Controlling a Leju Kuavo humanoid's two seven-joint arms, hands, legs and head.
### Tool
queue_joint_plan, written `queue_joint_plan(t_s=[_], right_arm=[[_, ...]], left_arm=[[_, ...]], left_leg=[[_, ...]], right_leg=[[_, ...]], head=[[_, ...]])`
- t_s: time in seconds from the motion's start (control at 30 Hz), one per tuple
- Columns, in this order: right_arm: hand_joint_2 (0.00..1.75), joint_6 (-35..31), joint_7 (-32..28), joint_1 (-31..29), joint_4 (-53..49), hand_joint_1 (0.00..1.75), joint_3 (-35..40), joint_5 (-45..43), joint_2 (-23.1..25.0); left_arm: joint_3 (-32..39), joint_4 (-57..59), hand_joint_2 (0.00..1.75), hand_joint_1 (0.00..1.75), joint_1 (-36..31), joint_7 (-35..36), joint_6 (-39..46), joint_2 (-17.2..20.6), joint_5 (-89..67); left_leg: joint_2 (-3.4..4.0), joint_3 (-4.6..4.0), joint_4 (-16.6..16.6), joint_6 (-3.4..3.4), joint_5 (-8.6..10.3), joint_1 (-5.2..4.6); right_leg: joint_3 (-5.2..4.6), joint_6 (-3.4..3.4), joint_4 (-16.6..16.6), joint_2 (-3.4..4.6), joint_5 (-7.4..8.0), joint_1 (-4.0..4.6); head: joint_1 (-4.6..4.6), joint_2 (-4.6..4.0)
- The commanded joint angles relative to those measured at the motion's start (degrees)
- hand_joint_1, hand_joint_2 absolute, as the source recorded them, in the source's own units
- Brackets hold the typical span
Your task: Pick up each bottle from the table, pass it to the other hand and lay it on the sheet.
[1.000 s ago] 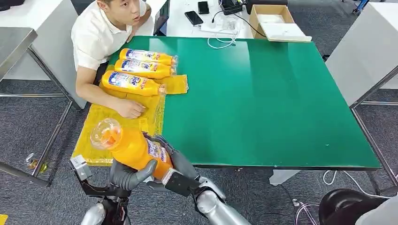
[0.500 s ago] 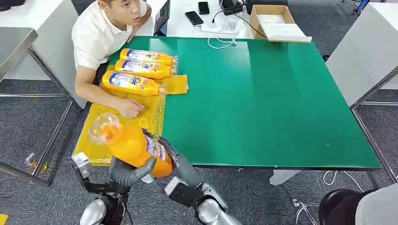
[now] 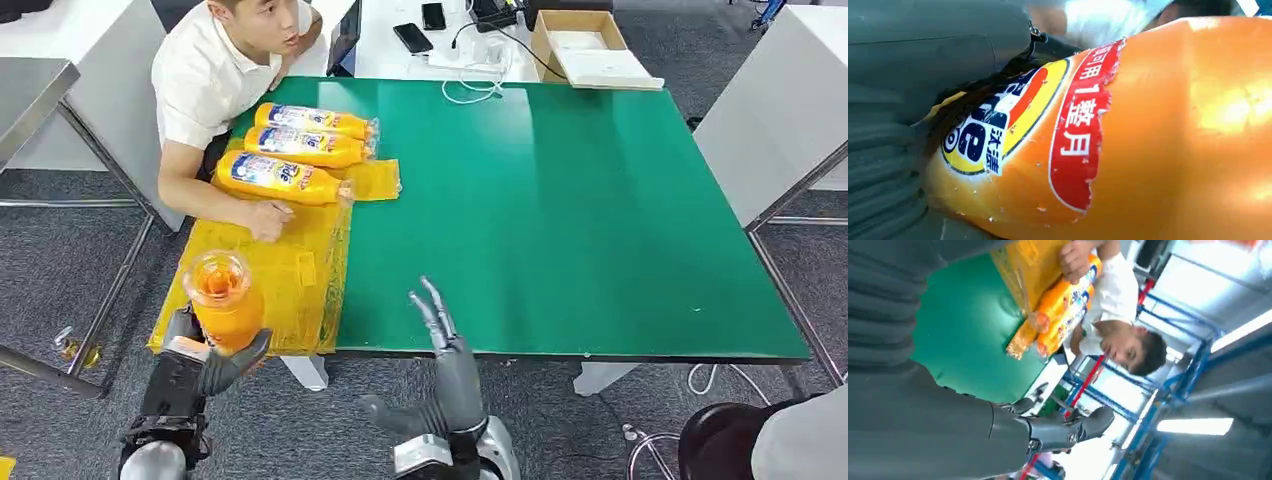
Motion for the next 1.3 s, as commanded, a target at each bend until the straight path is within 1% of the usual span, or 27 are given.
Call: queue_joint_plan(t_s=[0.03,0.1,0.13,0.2,0.3,0.33,0.37,0.4,0.43,0.53,0.57,0.6,0.63,0.73,0.77,0.8,0.83,0.87,0.9,0.93,1.0,1.07,1.13,1.23,1.3], right_arm=[[1.75,-0.73,-1.58,2.34,-2.31,0.0,-4.95,-3.75,-0.27],[1.75,-0.73,-1.58,2.34,-2.31,0.0,-4.95,-3.75,-0.27],[1.75,-0.73,-1.58,2.34,-2.31,0.0,-4.95,-3.75,-0.27],[1.75,-0.73,-1.58,2.34,-2.31,0.0,-4.95,-3.75,-0.27],[1.75,-0.79,-1.55,2.41,-2.32,0.0,-4.85,-3.73,-0.04],[1.75,-0.79,-1.55,2.41,-2.32,0.0,-4.85,-3.73,-0.04],[1.75,-0.31,-1.63,2.37,-2.3,0.0,-4.79,-4.06,-0.03],[1.75,0.0,-1.81,2.22,-2.13,0.0,-4.63,-4.02,-0.06],[1.75,0.34,-1.88,1.96,-1.84,0.0,-4.46,-4.0,0.02],[1.75,1.7,-2.41,1.01,-1.08,0.0,-4.0,-4.28,0.66],[1.75,1.89,-2.79,0.8,-1.38,0.0,-3.48,-3.98,0.82],[1.75,2.34,-2.96,0.58,-1.57,0.0,-2.92,-3.89,0.87],[1.75,2.83,-2.65,0.39,-1.65,0.0,-2.59,-4.09,1.1],[1.75,3.92,-1.87,0.05,-0.74,0.0,-1.89,-4.63,1.2],[1.75,3.93,-1.79,-0.02,-0.35,0.0,-1.85,-4.61,1.27],[1.75,4.41,-1.78,-0.17,0.2,0.0,-1.84,-5.08,1.4],[1.75,4.72,-1.9,-0.51,0.88,0.0,-1.73,-5.26,1.55],[1.75,5.03,-2.0,-0.84,1.39,0.0,-1.63,-5.45,1.74],[1.75,5.03,-1.98,-0.97,1.61,0.0,-1.59,-5.46,1.88],[1.75,5.07,-2.01,-1.15,1.88,0.0,-1.55,-5.51,2.01],[1.75,5.07,-2.01,-1.15,1.88,0.0,-1.55,-5.51,2.01],[1.75,5.07,-2.01,-1.15,1.88,0.0,-1.55,-5.51,2.01],[1.75,5.07,-2.01,-1.15,1.88,0.0,-1.55,-5.51,2.01],[1.75,5.07,-2.01,-1.15,1.88,0.0,-1.55,-5.51,2.01],[1.75,5.07,-2.01,-1.15,1.88,0.0,-1.55,-5.51,2.01]], left_arm=[[-2.82,6.75,1.75,1.75,-6.4,1.32,3.37,3.18,-14.17],[-2.82,6.75,1.75,1.75,-6.4,1.32,3.37,3.18,-14.17],[-2.82,6.75,1.75,1.75,-6.4,1.32,3.37,3.18,-14.17],[-2.82,6.75,1.75,1.75,-6.4,1.32,3.37,3.18,-14.17],[-2.86,6.62,1.75,1.75,-6.22,1.31,3.41,3.24,-14.19],[-2.86,6.62,1.75,1.75,-6.22,1.31,3.41,3.24,-14.19],[-4.64,7.42,1.75,1.75,-7.14,1.79,5.02,4.56,-20.71],[-7.07,9.99,1.75,1.75,-9.25,2.5,5.2,5.08,-25.95],[-8.49,12.34,1.75,1.75,-10.92,2.95,5.09,4.89,-28.61],[-13.63,24.84,1.75,1.75,-19.76,5.59,5.28,4.35,-37.96],[-15.44,30.12,1.75,1.75,-23.52,6.73,7.56,4.19,-43.06],[-16.29,34.18,1.75,1.75,-26.31,7.57,7.95,3.78,-45.18],[-16.72,39.25,1.75,1.75,-29.51,8.7,7.53,3.1,-46.77],[-16.64,49.59,1.75,1.75,-34.74,8.96,5.89,1.19,-46.61],[-17.46,52.6,1.75,1.75,-36.16,10.07,5.54,1.07,-48.2],[-19.28,56.88,1.75,1.75,-38.29,11.6,4.59,0.99,-50.6],[-20.43,63.11,1.75,1.75,-40.97,13.27,7.64,0.13,-54.57],[-20.31,67.25,1.75,1.75,-42.45,14.81,8.38,-0.76,-56.07],[-20.25,68.6,1.75,1.75,-42.96,14.74,8.18,-0.95,-56.18],[-20.12,70.03,1.75,1.75,-43.42,14.31,8.95,-1.24,-56.18],[-20.12,70.03,1.75,1.75,-43.42,14.31,8.95,-1.24,-56.18],[-20.12,70.03,1.75,1.75,-43.42,14.31,8.95,-1.24,-56.18],[-20.12,70.03,1.75,1.75,-43.42,14.31,8.95,-1.24,-56.18],[-20.12,70.03,1.75,1.75,-43.42,14.31,8.95,-1.24,-56.18],[-20.12,70.03,1.75,1.75,-43.42,14.31,8.95,-1.24,-56.18]], left_leg=[[-0.05,0.16,-0.06,-0.06,0.0,0.0],[-0.06,0.21,-0.09,-0.06,0.02,0.0],[-0.08,0.36,-0.1,-0.09,-0.03,-0.01],[0.01,0.23,-0.06,-0.07,-0.02,0.01],[0.15,0.49,-0.09,-0.09,-0.13,0.0],[0.14,0.22,-0.07,-0.06,-0.02,-0.01],[0.14,0.42,-0.08,-0.09,-0.1,0.0],[0.14,0.34,-0.06,-0.09,-0.08,0.01],[0.09,0.45,-0.08,-0.11,-0.1,0.01],[-0.18,0.12,-0.09,-0.04,0.09,-0.02],[-0.39,0.31,-0.12,-0.08,0.09,-0.01],[-0.42,0.24,-0.09,-0.08,0.11,0.0],[-0.44,0.31,-0.12,-0.1,0.13,0.0],[-0.25,0.18,-0.09,-0.09,0.16,0.0],[-0.29,0.34,-0.11,-0.14,0.17,0.01],[-0.2,0.24,-0.1,-0.11,0.2,0.01],[-0.18,0.37,-0.11,-0.17,0.17,0.02],[-0.2,0.27,-0.1,-0.15,0.21,0.0],[-0.11,0.21,-0.07,-0.13,0.2,0.02],[-0.13,0.37,-0.12,-0.17,0.18,0.01],[0.03,0.24,-0.06,-0.12,0.17,0.02],[0.15,0.42,-0.09,-0.16,0.11,0.01],[0.12,0.22,-0.05,-0.14,0.16,0.03],[0.2,0.42,-0.05,-0.2,0.09,0.03],[0.15,0.31,-0.05,-0.16,0.15,0.02]], right_leg=[[0.15,-0.1,-0.02,-0.14,-0.05,0.01],[0.15,-0.09,-0.04,-0.22,-0.05,0.01],[0.32,-0.14,-0.02,-0.26,-0.12,0.01],[0.21,-0.1,-0.03,-0.08,-0.05,0.02],[0.45,-0.15,-0.03,-0.05,-0.14,0.02],[0.18,-0.08,-0.01,-0.06,-0.04,0.0],[0.38,-0.14,-0.01,-0.08,-0.13,0.02],[0.3,-0.13,0.0,-0.07,-0.1,0.02],[0.42,-0.16,-0.01,-0.13,-0.15,0.03],[0.1,-0.05,-0.05,-0.3,-0.02,-0.01],[0.34,-0.13,-0.05,-0.49,-0.09,0.01],[0.11,-0.12,-0.03,-0.46,-0.06,0.01],[0.28,-0.15,-0.05,-0.5,-0.05,0.02],[0.24,-0.11,-0.03,-0.3,0.05,0.01],[0.4,-0.21,-0.05,-0.37,0.05,0.03],[0.29,-0.24,-0.04,-0.28,0.13,0.03],[0.42,-0.28,-0.03,-0.28,0.08,0.04],[0.32,-0.23,-0.03,-0.3,0.12,0.02],[0.23,-0.2,-0.02,-0.2,0.15,0.03],[0.39,-0.25,-0.04,-0.25,0.1,0.03],[0.27,-0.2,0.0,-0.05,0.14,0.03],[0.41,-0.25,0.0,0.03,0.1,0.03],[0.22,-0.2,0.03,0.01,0.17,0.04],[0.37,-0.28,0.06,0.04,0.09,0.05],[0.26,-0.24,0.09,0.05,0.14,0.03]], head=[[0.0,0.0],[0.02,0.0],[0.0,0.0],[0.0,0.0],[0.02,0.0],[0.0,0.0],[0.02,0.0],[0.0,0.0],[0.02,0.0],[0.0,0.0],[0.02,0.0],[0.02,0.0],[0.0,0.0],[0.02,0.0],[0.02,0.0],[0.02,0.0],[0.0,0.0],[0.02,0.0],[0.0,0.0],[0.02,0.0],[0.0,0.0],[0.02,0.0],[0.02,0.0],[0.02,0.0],[0.0,0.0]])
